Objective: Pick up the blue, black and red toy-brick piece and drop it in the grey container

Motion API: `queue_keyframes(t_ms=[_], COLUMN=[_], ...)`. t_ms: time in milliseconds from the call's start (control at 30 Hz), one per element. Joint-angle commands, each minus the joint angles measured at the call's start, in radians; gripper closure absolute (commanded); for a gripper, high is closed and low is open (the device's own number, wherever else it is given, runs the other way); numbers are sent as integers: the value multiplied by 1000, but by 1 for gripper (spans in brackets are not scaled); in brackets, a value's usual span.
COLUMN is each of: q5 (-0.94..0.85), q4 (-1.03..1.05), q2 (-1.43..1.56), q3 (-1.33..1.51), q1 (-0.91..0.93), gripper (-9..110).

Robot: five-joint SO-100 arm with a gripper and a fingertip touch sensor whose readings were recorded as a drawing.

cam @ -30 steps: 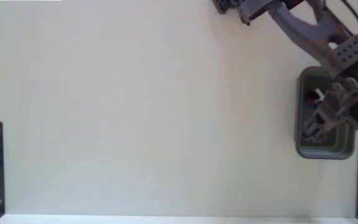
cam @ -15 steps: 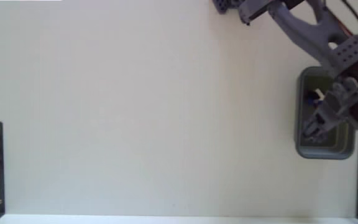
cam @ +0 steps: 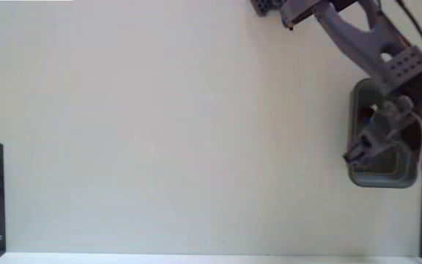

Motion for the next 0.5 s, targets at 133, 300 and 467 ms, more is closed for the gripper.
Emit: queue_keyframes(t_ms=[133,300,467], q5=[2,2,2], q4=[-7,-7,-7], q2=[192,252,318], q3=[67,127,192], q1=[62,108,158], gripper=[-9,-9,-9])
